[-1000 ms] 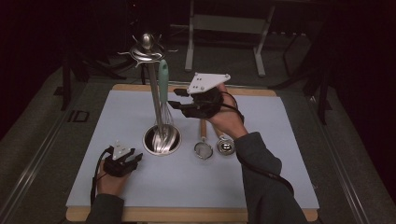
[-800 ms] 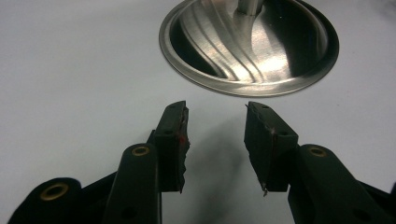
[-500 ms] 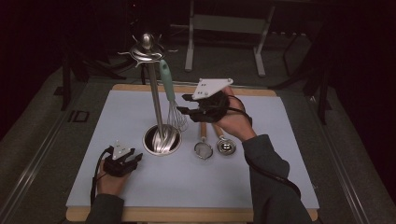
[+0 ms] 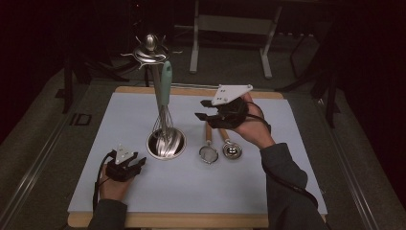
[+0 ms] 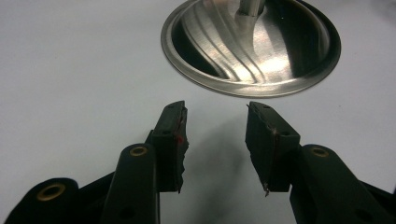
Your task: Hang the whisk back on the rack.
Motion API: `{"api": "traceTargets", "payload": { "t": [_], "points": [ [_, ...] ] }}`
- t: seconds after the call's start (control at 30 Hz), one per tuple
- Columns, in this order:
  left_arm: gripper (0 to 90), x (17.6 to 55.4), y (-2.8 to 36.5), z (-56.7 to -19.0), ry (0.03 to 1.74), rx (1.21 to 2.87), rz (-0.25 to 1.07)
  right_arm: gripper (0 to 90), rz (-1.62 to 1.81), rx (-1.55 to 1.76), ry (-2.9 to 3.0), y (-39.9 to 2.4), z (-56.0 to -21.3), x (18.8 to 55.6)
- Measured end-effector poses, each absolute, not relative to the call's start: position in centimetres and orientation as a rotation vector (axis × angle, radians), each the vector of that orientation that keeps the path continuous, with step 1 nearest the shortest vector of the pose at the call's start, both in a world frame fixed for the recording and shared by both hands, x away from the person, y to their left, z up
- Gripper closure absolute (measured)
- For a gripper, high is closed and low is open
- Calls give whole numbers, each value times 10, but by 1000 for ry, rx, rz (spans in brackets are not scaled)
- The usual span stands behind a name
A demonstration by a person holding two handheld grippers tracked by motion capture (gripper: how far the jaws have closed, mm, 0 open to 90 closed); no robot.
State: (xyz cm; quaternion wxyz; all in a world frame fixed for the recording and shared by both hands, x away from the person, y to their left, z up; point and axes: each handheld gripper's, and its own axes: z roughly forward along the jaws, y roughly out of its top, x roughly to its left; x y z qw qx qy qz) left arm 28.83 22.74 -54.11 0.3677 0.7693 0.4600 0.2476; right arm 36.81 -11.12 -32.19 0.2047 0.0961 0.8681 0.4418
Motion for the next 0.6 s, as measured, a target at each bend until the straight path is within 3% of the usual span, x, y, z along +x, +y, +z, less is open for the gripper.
{"api": "traceTargets", "payload": {
  "t": [0.4, 0.6],
  "points": [
    [597, 282, 230, -532, 1189, 1860, 663, 552, 1190, 359, 2427, -151, -339, 370],
    [620, 273, 222, -515, 1103, 1806, 722, 549, 1155, 399, 2448, -166, -352, 370]
  ]
}}
